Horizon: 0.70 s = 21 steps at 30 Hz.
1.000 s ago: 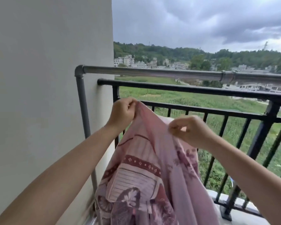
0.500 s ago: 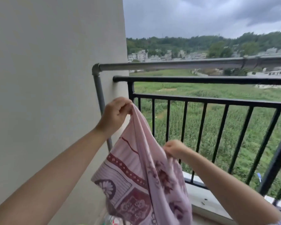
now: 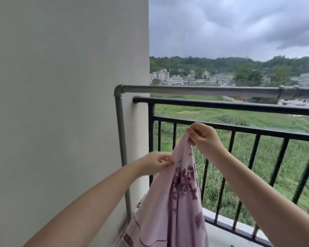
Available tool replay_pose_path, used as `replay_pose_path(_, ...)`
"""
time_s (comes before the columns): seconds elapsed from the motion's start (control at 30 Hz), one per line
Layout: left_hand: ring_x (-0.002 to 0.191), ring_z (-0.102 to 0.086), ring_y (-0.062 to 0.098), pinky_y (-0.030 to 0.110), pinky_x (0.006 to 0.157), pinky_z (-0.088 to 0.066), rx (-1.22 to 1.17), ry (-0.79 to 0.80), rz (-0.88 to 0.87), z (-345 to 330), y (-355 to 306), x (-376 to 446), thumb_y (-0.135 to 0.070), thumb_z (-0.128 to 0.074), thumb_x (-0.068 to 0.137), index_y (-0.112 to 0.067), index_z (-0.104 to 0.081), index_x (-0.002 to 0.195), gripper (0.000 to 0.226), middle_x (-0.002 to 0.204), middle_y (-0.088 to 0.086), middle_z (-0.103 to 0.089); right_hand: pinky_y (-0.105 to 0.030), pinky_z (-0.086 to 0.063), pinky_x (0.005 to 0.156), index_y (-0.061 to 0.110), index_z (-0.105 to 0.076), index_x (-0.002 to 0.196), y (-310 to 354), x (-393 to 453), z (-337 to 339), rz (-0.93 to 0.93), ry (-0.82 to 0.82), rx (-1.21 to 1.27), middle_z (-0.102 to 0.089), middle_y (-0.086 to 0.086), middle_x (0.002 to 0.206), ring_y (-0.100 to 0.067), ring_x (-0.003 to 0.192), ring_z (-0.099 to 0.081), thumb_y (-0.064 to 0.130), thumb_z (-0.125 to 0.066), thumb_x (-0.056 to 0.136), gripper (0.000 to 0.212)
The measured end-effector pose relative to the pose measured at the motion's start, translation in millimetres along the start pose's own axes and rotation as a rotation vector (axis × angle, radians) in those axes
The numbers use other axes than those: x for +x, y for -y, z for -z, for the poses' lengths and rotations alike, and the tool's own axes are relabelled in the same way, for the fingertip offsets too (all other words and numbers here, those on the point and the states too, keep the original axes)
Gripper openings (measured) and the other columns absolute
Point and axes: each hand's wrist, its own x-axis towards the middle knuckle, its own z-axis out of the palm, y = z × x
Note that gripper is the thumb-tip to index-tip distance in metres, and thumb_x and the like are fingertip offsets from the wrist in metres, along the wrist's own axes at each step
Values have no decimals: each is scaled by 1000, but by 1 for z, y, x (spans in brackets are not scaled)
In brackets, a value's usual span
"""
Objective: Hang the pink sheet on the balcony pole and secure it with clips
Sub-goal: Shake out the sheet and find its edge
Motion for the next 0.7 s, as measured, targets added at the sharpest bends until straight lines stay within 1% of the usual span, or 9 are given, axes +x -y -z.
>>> replay_pose_path(0.07,90,-59,21,28,79,-44,58,-148,-50,-16,-3,11,-17,-50,91,-3,-65,104,24,97,12,-66,-21,-41,50,18,-54,64,1,-4,7,4,-1,-28,-52,-1,56,-14,51,-46,6,-48,88,27)
replay_pose_path(0.13,86,-61,26,23,68,-38,117,-423,-134,-16,-4,16,-10,-52,89,-1,-68,97,21,94,18,-69,-25,-40,53,17,-53,64,0,-9,17,28,-32,-94,-51,-1,56,-18,54,-44,7,-49,88,26)
replay_pose_path(0.23,77,-65,27,17,59,-36,164,-625,-278,5,0,12,0,-52,86,2,-70,89,19,86,20,-71,-7,-36,40,19,-51,63,-2,-22,26,-3,186,-312,-49,4,56,-9,47,-39,10,-48,88,27)
replay_pose_path(0.33,57,-58,-6,2,54,-43,161,-586,-351,27,4,-4,15,-47,82,8,-68,95,25,84,8,-66,-12,-41,46,20,-50,66,-8,-37,20,-177,571,-320,-50,6,57,-5,48,-42,17,-45,90,25)
replay_pose_path(0.4,56,-59,-13,-2,58,-46,92,-513,-341,37,9,-19,22,-46,80,16,-61,101,27,87,-1,-64,-16,-42,53,19,-52,69,-23,-38,11,-227,571,-166,-53,4,61,-8,53,-46,18,-46,89,22)
replay_pose_path(0.47,59,-60,-17,0,59,-48,38,-468,-344,46,22,-35,20,-49,79,16,-55,107,29,72,-20,-66,-19,-46,65,18,-57,90,-52,-32,-2,-227,504,-176,-60,-1,83,-10,70,-53,16,-51,87,6)
replay_pose_path(0.57,61,-61,-16,4,61,-50,29,-440,-317,43,37,-63,1,-52,73,3,-50,110,37,62,-36,-64,-21,-49,83,24,-31,134,-105,-37,-50,-314,791,-292,-47,0,128,-14,98,-57,8,-56,81,61)
replay_pose_path(0.63,64,-61,-14,6,63,-50,22,-355,-301,35,42,-76,-1,-50,73,-6,-62,101,32,66,-36,-65,-9,-47,69,22,-30,135,-129,-51,-91,-304,930,-246,-48,2,127,-6,87,-56,5,-54,80,63)
replay_pose_path(0.7,66,-62,-14,6,64,-50,-13,-304,-268,31,40,-91,3,-48,73,-10,-70,87,30,67,-36,-66,-9,-42,64,11,-52,117,-140,-64,-129,-273,993,-237,-56,1,103,-7,85,-56,5,-52,83,35)
